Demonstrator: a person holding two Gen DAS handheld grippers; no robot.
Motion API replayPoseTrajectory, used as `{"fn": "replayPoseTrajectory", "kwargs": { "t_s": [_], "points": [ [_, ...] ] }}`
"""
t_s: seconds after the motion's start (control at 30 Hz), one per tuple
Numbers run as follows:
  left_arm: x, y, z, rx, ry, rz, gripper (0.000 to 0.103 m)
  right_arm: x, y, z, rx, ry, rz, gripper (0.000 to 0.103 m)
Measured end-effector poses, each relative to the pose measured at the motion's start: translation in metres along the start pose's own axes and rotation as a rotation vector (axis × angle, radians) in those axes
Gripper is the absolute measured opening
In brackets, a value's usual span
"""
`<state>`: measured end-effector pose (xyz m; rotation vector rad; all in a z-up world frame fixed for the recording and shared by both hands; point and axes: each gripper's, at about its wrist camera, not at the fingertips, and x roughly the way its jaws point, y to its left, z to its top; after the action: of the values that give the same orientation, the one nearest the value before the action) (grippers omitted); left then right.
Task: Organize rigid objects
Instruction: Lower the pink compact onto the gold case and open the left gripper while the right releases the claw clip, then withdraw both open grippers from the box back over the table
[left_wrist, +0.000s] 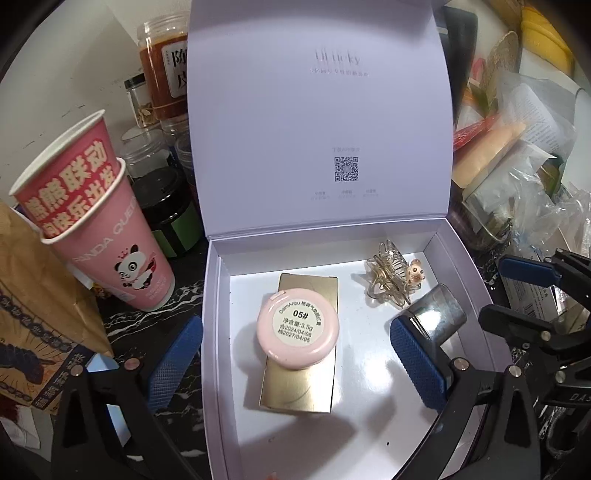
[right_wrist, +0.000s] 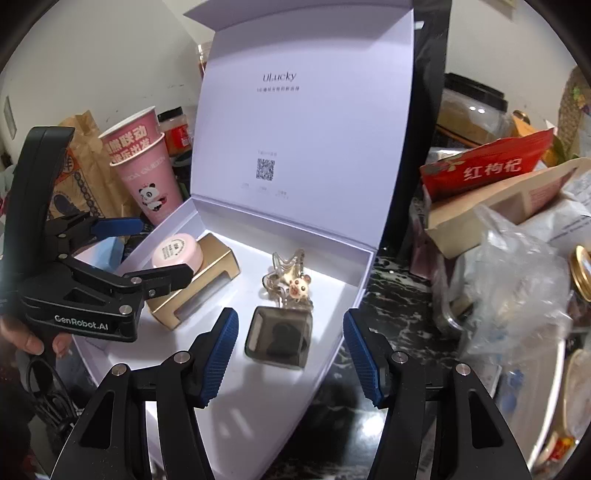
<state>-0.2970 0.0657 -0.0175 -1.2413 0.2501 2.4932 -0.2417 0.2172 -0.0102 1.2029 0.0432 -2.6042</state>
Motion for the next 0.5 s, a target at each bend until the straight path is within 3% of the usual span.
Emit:
{"fn": "replayPoseTrajectory", "kwargs": {
  "t_s": [0.5],
  "points": [
    [-0.070, -0.010, -0.001, 0.034, -0.091, 0.051, 0.103, -0.062, 0.015, -0.001, -0.023, -0.086, -0.027, 0.060]
  ]
}}
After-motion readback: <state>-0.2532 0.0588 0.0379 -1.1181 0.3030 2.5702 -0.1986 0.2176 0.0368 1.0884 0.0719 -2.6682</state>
